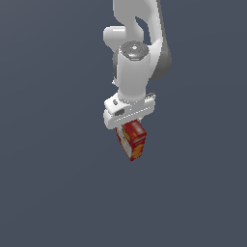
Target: Pick up the object and move it to a goal position.
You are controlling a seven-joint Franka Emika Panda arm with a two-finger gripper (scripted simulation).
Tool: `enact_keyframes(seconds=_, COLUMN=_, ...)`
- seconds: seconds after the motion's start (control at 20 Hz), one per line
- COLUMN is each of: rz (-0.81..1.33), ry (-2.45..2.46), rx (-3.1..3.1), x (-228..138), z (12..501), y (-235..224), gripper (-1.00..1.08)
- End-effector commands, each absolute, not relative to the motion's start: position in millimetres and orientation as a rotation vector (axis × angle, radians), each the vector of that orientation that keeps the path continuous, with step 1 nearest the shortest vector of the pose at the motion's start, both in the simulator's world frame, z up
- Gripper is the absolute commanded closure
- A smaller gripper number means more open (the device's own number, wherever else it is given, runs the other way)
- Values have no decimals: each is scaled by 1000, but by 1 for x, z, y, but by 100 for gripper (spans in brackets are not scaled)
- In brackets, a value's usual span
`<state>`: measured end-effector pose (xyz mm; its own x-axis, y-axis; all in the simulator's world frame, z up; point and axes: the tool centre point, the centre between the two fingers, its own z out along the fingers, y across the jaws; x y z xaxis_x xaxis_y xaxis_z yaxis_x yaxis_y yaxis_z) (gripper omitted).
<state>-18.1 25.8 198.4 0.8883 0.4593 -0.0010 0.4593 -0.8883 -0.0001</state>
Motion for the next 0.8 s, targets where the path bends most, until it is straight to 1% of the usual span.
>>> enact_keyframes(seconds=0.0, rz=1, ry=743, rx=3052, x=-11, z=203, y=34, gripper=108)
enact_keyframes(seconds=0.75, rz=1, ry=743, rx=3053, x=52, z=236, y=107, gripper=108)
